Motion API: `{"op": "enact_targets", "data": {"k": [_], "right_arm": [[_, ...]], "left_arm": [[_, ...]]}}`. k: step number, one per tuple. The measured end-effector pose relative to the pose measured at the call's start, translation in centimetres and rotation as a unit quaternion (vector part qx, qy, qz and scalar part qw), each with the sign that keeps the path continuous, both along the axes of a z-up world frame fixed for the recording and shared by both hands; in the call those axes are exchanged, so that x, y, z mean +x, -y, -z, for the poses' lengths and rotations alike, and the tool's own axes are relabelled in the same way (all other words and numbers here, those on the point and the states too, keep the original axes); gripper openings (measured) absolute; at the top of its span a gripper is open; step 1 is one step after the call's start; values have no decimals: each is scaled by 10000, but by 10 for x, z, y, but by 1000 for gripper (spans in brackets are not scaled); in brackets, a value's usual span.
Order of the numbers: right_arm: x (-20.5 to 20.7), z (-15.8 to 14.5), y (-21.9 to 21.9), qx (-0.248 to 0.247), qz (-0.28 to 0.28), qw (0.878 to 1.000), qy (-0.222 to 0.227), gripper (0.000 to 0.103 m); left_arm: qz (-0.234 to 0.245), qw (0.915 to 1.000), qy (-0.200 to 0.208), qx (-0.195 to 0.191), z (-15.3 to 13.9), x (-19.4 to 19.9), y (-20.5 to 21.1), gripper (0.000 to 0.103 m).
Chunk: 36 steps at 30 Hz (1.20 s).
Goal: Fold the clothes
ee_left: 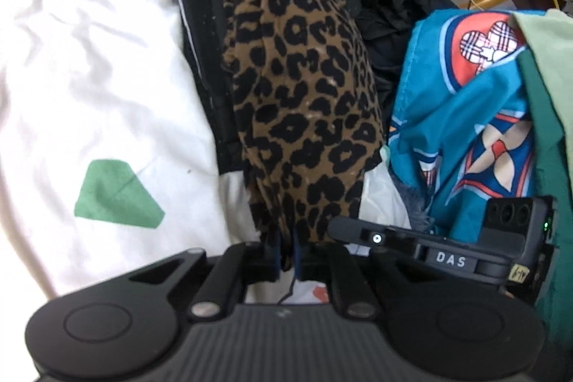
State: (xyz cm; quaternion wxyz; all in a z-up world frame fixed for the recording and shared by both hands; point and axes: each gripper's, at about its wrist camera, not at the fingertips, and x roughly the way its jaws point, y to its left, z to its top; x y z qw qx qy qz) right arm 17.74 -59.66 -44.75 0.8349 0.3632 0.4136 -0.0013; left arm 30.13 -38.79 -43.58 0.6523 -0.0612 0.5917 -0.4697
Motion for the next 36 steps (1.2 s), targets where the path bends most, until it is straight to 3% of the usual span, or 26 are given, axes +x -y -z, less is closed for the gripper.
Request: {"op": "enact_targets", "data": {"k": [3,9,18,20,24,25,27,30,32,36], "right_arm": [[-1,7,0,231,93,9997,-44,8],[2,16,2,238,187,9992,-277,12],[-6,-9,10,-91,174,9998,-106,15],[-5,-11,11,-170,183,9996,-122,14],[-3,-15,12,-344,202,9989,-237,17],[-1,-15,11,-405,213,9985,-289,19],[-3,-21,9,-521,237,9977,-352,33],[-2,-30,5,-686,271,9963,-447,35],[-1,-34,2,-840,347,9945,-530,46],[0,-38,-4,-1033,311,9917,-695,57]], "left_arm": [[-47,9999,21,125,3,2,-2,7],[-36,9995,60,295,10,-1,3,7],[-40,9995,-50,304,14,2,-2,12],[24,9995,-2,299,12,3,-5,19],[-67,9998,45,187,6,5,-12,54],[-138,9998,50,146,5,6,-14,58],[-297,9995,46,77,1,5,-18,60],[-384,9991,119,116,-7,0,-24,73],[-374,9987,298,162,-14,-6,-30,76],[-621,9973,316,234,-25,-18,-58,86]]}}
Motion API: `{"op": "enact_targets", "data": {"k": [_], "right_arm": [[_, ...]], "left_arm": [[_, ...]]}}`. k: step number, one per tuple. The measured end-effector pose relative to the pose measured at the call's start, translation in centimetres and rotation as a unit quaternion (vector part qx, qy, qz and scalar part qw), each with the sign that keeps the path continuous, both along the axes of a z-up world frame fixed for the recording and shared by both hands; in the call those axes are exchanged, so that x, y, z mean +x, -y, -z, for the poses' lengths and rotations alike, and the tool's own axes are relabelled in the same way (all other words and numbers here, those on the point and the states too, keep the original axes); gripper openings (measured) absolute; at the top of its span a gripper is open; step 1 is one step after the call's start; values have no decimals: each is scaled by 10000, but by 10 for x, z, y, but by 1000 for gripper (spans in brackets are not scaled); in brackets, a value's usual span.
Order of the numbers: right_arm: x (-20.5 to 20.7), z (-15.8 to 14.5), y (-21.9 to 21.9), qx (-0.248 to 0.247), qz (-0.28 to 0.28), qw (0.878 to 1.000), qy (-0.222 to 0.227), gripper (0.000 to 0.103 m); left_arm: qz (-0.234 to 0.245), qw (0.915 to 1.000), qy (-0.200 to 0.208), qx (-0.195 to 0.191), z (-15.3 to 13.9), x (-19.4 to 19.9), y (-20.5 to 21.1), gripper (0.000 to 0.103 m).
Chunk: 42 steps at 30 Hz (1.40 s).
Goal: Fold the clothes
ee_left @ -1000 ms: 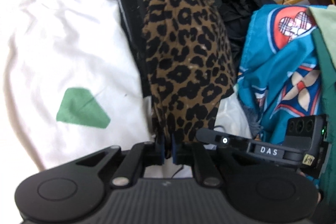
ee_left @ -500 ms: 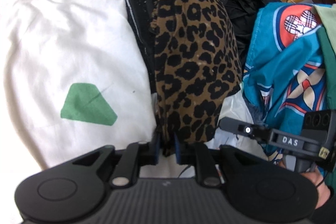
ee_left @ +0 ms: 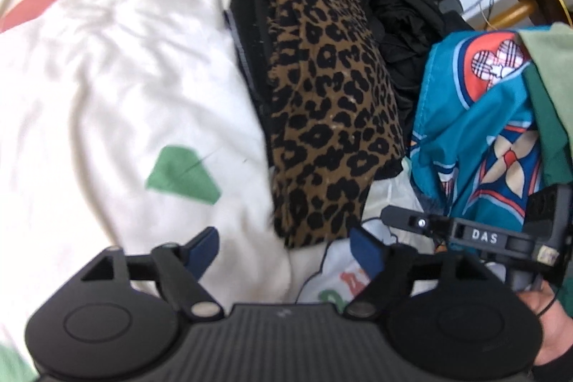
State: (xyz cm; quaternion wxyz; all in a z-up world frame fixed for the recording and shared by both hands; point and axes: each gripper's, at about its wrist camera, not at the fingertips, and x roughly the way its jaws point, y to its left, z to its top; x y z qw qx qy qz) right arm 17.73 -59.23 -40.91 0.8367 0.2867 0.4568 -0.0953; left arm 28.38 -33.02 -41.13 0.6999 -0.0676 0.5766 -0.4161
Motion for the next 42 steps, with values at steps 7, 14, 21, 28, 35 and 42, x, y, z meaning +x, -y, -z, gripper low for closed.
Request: {"op": "enact_targets", "data": {"k": [7,14,21,28,35,42], "right_arm": [[6,-31,-13,-233,-256,9991,-245,88],[1,-93,-22,-353,-335,9984,-303,94],[-7,-159,-20,-272,-273,9989,-248,99],[-17,-214,-20,-345,-250,9988,-233,100],[-28,-263,-23,-155,-223,9994,-209,102],[-38,-307,-37,-115,-377,9991,-138,102]], "left_arm": [[-661,9970,114,396,-52,-7,-60,96],[-1310,9888,253,662,-127,1,-110,101],[-1827,9800,428,666,-210,12,-140,102],[-2008,9731,673,906,-278,-2,-155,102],[-2117,9672,936,1050,-339,-29,-174,102],[-2345,9583,1146,1168,-384,-63,-203,102]]}}
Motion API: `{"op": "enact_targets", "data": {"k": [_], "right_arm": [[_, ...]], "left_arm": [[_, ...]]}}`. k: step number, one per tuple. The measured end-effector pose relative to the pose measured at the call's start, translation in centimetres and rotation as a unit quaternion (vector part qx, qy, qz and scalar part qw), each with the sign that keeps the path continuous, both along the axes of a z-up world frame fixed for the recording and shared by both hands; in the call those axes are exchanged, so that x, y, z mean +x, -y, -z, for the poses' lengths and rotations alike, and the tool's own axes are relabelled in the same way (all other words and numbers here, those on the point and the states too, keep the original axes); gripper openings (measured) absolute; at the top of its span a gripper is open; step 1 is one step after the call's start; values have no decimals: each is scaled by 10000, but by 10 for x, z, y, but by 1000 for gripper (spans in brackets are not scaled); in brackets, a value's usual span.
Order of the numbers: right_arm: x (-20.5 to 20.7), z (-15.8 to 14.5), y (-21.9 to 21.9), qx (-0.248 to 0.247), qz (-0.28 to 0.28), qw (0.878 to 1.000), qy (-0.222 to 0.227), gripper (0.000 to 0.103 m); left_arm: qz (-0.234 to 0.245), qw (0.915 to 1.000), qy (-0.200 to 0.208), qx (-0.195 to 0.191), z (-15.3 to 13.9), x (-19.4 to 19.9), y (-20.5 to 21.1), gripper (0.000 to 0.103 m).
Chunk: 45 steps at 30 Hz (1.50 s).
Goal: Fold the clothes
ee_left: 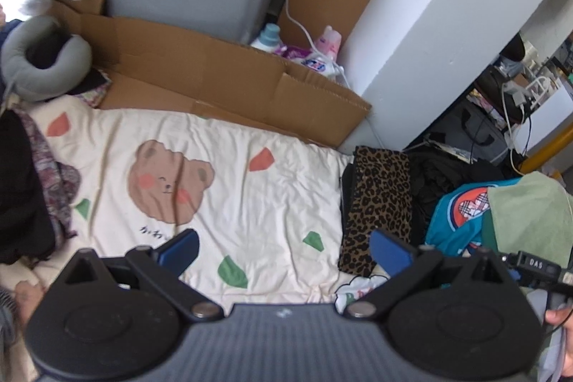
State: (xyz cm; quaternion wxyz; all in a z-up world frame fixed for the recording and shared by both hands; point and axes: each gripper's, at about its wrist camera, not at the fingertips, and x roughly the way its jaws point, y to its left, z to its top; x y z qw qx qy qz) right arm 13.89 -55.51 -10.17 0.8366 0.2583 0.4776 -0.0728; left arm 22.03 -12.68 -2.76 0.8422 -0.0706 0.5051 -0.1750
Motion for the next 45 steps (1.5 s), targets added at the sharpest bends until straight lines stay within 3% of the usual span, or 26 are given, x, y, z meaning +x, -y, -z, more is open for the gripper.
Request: {"op": "enact_targets", "data": {"k": [17,22,28,37,45], "right_arm": [[-23,-72,-57,-219,-549,9982,109,102],[-27,-86,-76,-232,-726,9970,156,102],[-36,-91,-101,-338,-1005,9942,175,102],[-59,-91,-134,-490,-1245,9909,165,102],[-77,-83,-167,-587,-1690,9837,201,102]], "left_arm": [[-767,9959,327,337,-33,-91,-69,103],[-955,9942,461,202,-38,-117,-73,103],[-1316,9897,545,143,-35,-145,-81,103],[-1845,9806,500,426,-20,-174,-95,103],[-1985,9778,416,525,-3,-198,-85,103]]}}
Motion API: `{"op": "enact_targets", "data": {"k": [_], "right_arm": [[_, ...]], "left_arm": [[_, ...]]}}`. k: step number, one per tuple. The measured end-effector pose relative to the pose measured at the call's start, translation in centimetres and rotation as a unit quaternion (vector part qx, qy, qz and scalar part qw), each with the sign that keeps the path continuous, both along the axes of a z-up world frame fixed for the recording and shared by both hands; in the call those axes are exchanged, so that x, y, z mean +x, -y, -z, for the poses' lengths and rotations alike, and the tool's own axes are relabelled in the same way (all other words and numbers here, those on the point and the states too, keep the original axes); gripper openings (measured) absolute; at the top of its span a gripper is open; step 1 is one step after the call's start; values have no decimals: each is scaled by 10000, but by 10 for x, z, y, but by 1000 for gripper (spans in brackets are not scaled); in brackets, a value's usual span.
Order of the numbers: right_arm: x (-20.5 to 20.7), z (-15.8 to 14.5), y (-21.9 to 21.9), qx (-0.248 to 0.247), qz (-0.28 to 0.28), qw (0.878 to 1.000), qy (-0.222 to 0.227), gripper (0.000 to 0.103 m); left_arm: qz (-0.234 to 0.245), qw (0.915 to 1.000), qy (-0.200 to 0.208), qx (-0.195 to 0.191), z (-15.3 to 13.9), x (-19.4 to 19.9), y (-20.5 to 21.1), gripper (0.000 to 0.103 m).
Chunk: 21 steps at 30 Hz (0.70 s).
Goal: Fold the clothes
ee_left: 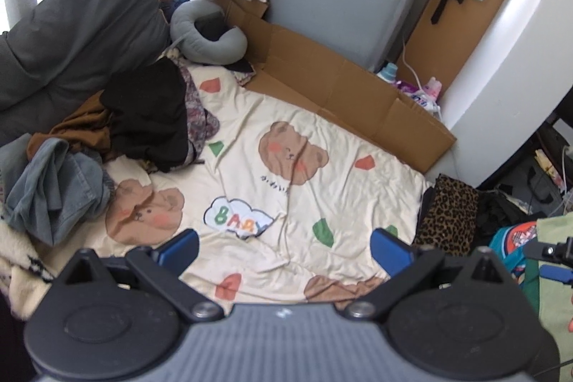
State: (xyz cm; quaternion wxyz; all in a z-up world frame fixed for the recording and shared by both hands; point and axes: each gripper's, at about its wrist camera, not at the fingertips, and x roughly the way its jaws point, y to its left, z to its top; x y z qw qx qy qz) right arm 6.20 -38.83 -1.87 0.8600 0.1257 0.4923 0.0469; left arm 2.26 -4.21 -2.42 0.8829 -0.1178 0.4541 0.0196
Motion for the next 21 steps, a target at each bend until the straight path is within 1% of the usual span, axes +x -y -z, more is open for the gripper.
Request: {"op": "enact_targets", "data": {"k": [6,11,14,17,21], "right_arm": [[-13,8,-13,-125,-272,9995,-38,102],[-24,12,-15,-213,-440,9988,-26,102],[-30,12,-15,-237,-525,9983,10,102],[-36,10,-18,-268,-564,9980,22,102],[-41,12,-29,-248,-700,9972,42,102]], "left_arm": [[-33,9995,-55,301,12,-13,12,103],[-94,9984,-106,540,16,-19,19,103],[-20,9979,-151,629,21,-22,26,103],[-57,9983,-126,568,23,-24,29,103],[-89,9976,-117,683,27,-21,33,103]]}}
